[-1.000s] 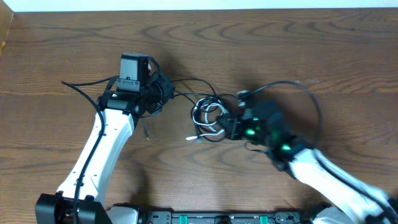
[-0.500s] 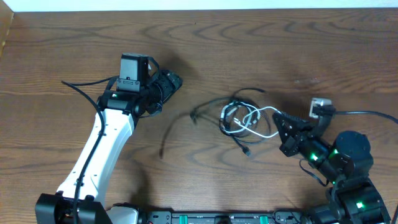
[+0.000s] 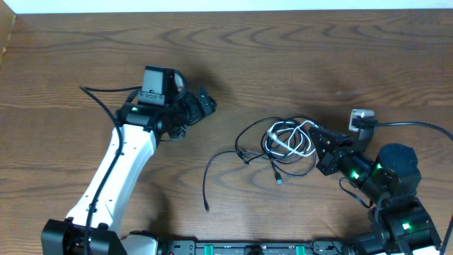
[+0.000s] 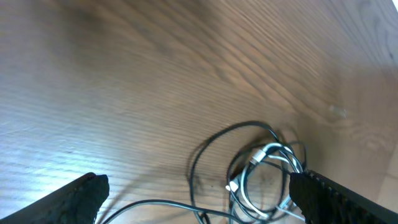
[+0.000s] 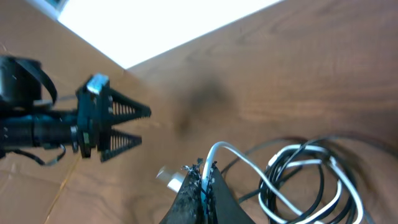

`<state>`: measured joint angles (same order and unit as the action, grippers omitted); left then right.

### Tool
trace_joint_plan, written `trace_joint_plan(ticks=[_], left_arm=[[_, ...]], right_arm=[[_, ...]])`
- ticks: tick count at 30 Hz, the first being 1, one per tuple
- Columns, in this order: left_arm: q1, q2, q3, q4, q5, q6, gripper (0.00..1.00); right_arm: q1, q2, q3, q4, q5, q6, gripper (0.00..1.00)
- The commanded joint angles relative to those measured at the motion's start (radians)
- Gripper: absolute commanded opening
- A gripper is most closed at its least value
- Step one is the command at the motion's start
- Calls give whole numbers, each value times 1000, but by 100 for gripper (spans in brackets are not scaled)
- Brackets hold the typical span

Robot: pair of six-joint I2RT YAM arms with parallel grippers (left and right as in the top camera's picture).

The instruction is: Untangle cables

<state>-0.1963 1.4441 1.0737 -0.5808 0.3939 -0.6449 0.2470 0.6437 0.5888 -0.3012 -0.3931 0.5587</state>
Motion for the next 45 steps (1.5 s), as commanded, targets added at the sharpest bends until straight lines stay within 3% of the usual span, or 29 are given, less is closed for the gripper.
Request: trace_joint_plan(ticks=[1,3,7,12,17,21,37,45], left_arm=[[-31,0,4,14,11,43,98],[-40,0,4,17,5,43,98],[-41,0,4,17,-17,43,98],[-41,0,4,16,-29,43,98],[-41,0,4,13,-29,43,98],[-41,0,4,14,-29,43,98],[-41,0,4,13,-29,43,99],[-41,0,4,13,-29,43,99]], right_arm=[[6,48,4,-54,-91,-40,1],[35,95,4,-126,-172,-126,6],[88,177,4,-218,-179,-203,26],[97,273,4,-249,31,-155,54],[79,293,4,-253,311,2,57],[78,304,4,-251,415,58,52],[78,593,4,-212,423,84,36],[78,681,4,-136,386,129,35]])
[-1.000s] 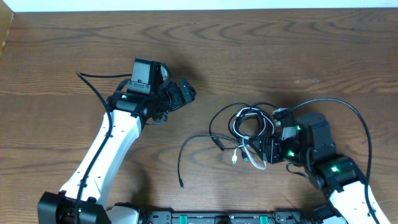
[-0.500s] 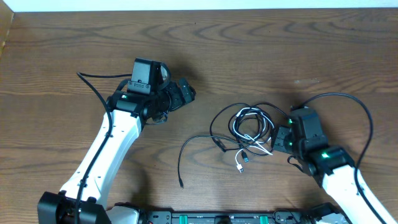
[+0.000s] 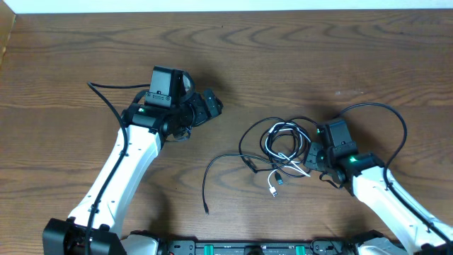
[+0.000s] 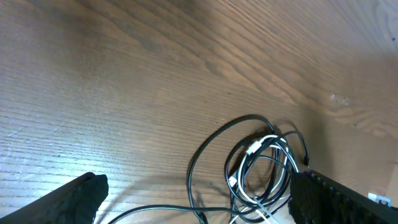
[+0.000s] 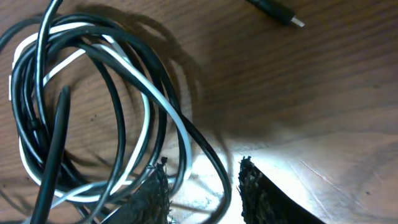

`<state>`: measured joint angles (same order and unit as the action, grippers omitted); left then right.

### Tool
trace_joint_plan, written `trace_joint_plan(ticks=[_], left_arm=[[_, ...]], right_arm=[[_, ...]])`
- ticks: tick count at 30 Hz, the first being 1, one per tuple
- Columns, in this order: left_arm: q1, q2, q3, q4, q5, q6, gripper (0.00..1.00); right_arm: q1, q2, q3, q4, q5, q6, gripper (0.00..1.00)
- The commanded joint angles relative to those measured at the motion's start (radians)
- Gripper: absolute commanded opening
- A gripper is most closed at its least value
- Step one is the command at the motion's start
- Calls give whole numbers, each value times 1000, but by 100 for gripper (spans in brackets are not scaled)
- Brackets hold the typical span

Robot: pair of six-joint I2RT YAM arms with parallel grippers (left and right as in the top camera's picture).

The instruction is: Untangle cables

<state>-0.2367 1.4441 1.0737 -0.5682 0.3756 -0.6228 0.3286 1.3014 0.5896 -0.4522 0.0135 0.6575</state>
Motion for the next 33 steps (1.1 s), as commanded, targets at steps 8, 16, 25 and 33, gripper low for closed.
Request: trace_joint_plan(ticks=[8,16,25,33], left_arm=[[0,0,4,0,-11,21,99],[0,0,4,0,-11,21,99],[0,0,4,0,-11,21,99],[0,0,4,15,-8,21,99]], right_arm=[[-10,153,3,116,-40,71,28],[-11,191,3,188,-70,70,1],[-44,56,22,164,-199,-88,1],[-45,-255,26,97,-462,-449,1]])
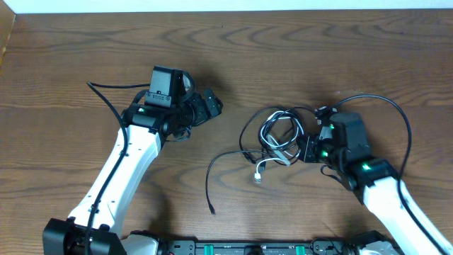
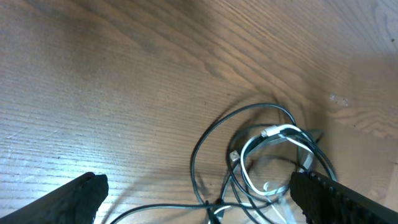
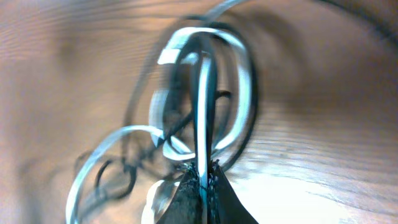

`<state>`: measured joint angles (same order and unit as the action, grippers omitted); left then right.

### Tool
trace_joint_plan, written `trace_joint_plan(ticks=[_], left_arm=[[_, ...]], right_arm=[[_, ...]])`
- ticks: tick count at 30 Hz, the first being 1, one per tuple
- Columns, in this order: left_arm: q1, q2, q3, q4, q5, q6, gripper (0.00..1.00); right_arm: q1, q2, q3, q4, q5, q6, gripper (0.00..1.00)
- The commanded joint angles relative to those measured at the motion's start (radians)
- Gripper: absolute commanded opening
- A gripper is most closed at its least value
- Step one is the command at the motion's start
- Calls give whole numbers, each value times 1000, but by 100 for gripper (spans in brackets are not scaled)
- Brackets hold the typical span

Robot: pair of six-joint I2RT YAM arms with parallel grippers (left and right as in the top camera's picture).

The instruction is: Untangle cables

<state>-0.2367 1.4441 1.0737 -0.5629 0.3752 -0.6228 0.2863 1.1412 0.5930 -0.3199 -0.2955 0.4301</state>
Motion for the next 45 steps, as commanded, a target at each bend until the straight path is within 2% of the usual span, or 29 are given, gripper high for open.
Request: trace_joint_plan(ticks=[1,3,6,9,15,23,32,36,38,41,44,45], left_arm=[[0,0,4,22,1,30,99],[0,0,4,61,81,147,99],[0,0,4,110,287,364,99],[0,0,4,109,431,497,99],[-3,0,0,55,355,511,99],[-122,2,-38,47,377,706,98],[-256,31,-38,57,186,720,98],[-293,72,-38,68,129,720,94],[-301,97,-38,80,125,719,91],[-303,142,-38,107,125,719,81],[-303,190,-38,136,125,719,59],[-303,204,-38,143,124,719,48]], right_arm=[[-2,-119,22,-59,-166,-257,1],[-2,-175,22,-114,-169,-315,1],[-2,-225,22,-150,-168,-351,1],[-2,-255,22,-143,-191,-350,1],[-3,-282,22,-140,-286,-350,1],[-4,-280,22,-140,-414,-296,1],[-5,-280,22,-108,-562,-259,1],[-21,-280,22,-75,-616,-227,1],[-36,-280,22,-64,-662,-217,1],[-64,-280,22,-54,-763,-217,1],[-94,-280,22,-57,-837,-217,1],[-103,-280,22,-58,-841,-217,1]])
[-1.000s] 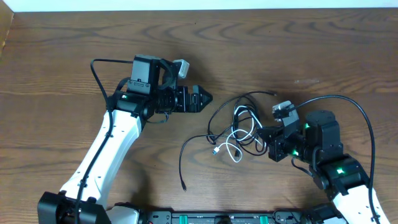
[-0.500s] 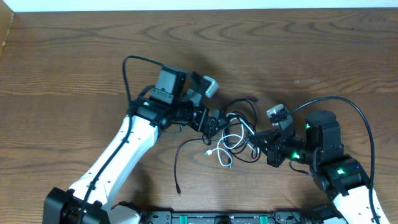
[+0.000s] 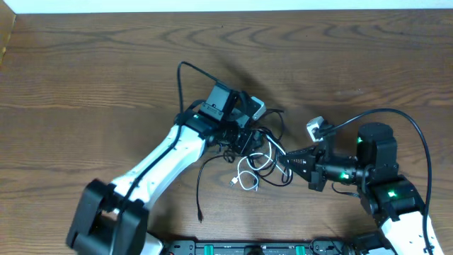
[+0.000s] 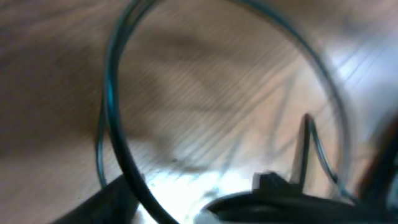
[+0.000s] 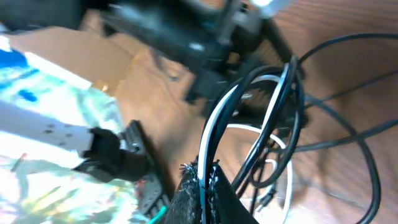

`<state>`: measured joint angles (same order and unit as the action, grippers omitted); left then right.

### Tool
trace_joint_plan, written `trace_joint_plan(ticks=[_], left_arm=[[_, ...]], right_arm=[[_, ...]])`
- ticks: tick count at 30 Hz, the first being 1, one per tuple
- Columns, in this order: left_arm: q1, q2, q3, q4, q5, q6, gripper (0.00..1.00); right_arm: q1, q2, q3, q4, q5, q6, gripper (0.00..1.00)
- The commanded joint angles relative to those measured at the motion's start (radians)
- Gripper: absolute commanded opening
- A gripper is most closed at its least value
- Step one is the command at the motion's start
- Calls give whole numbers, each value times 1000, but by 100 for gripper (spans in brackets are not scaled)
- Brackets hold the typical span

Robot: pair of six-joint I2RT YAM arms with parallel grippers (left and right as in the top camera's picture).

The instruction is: Untangle cables

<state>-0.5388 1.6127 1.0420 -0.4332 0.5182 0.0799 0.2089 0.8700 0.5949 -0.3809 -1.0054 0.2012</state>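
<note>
The tangle of black and white cables lies mid-table. A loose white end curls at its front, and a thin black tail runs toward the near edge. My right gripper is shut on a white strand and a black strand, with its fingertips pinching them, and holds them raised to the tangle's right. My left gripper sits in the tangle's left side. Its blurred view shows a black loop close in front. Its fingers appear spread, with cable between them.
The brown wooden table stretches wide to the left and back, ending in a pale strip at the far edge. My right arm's own black lead arcs over its wrist. The left arm crosses diagonally from the near left.
My left arm has moved from the table's left to the tangle, its gripper now among the cables. The right gripper, still shut on strands, has pulled back right and lifted them. The tangle shifted left.
At first my right gripper pinched strands at the tangle's right while the left gripper hung open far to the left. Then the right gripper was open, low over the bundle. It shut on strands again, and now both grippers are at the tangle.
</note>
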Motion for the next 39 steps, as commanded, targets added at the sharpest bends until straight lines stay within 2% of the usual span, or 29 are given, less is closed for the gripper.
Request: trace_joint_plan(ticks=[1,3,4,8,11,13,17,20,22,26,30,34,37,39], left_arm=[[-1,51,-6,18,-20,16,38],[-1,69,-6,20,-55,12,21],[0,73,-6,18,-86,11,8],[5,60,-6,0,-311,-87,8],[23,33,-6,-24,-489,-149,8],[43,3,-6,-41,-590,-176,8],[93,-67,-6,-56,-662,-204,8],[124,-125,-6,-56,-652,-291,8],[130,-159,-6,-55,-572,-303,8],[130,-196,-6,-51,-397,-303,8],[130,-194,-6,-53,-372,-306,8],[129,-193,-6,-56,-351,-449,8],[129,-193,-6,-51,-260,-460,8],[129,-193,-6,-50,-207,-490,8]], right_arm=[[-35,-9,20,0,-130,12,1],[-51,-9,20,-1,-121,11,1],[-60,-9,20,-1,-111,11,1],[-99,-9,20,-23,14,11,1],[-134,-9,20,-69,194,22,1],[-161,-9,20,-132,400,44,1],[-203,-9,20,-260,832,130,1],[-225,-9,20,-317,949,172,1],[-228,-9,20,-319,900,172,2],[-228,-9,20,-303,715,129,12],[-228,-9,20,-270,396,39,20],[-228,-9,20,-236,43,-85,25],[-227,-9,20,-197,-122,-149,25],[-227,-9,20,-168,-158,-154,25]])
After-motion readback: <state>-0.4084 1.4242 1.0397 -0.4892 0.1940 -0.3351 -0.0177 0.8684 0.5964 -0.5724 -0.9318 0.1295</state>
